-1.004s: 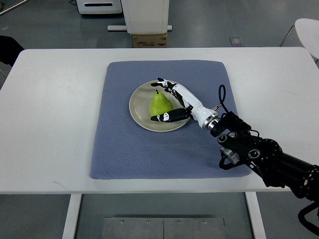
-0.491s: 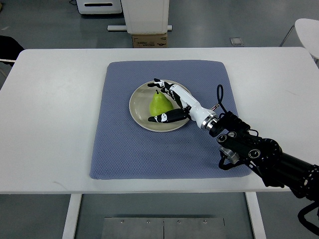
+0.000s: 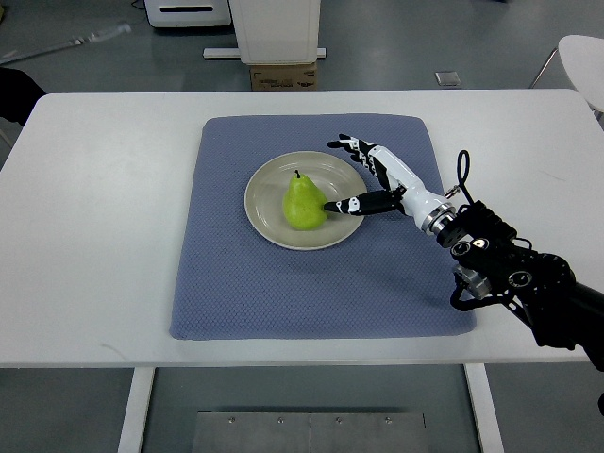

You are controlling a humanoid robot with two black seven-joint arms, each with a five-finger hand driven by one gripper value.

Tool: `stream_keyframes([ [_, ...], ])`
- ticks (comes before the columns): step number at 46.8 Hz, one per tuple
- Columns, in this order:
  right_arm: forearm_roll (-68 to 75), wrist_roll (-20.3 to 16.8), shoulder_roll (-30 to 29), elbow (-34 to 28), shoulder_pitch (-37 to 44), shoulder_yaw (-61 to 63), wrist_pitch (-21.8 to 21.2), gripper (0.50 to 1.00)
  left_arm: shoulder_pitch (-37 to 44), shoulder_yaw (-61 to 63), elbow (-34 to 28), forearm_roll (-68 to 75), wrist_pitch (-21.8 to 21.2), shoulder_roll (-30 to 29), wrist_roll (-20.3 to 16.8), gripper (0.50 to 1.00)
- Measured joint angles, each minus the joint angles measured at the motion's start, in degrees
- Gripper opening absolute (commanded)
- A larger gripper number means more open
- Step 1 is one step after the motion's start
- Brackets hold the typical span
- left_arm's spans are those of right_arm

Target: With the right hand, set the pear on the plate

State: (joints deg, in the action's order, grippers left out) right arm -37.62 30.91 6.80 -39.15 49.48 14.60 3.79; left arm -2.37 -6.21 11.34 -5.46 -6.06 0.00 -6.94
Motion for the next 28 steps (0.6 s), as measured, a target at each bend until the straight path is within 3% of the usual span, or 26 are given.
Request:
stream_keyframes([
  [16, 5.9, 0.3, 4.5, 0.8, -0.2, 0.7, 0.0, 0.998, 0.0, 0.0, 0.0, 0.0, 0.0, 0.0, 0.0, 1.0],
  [28, 7.5, -2.1, 4.2, 6.8, -0.8, 10.0, 0.1, 0.998, 0.0, 0.0, 0.0, 0.0, 0.0, 0.0, 0.0, 1.0],
])
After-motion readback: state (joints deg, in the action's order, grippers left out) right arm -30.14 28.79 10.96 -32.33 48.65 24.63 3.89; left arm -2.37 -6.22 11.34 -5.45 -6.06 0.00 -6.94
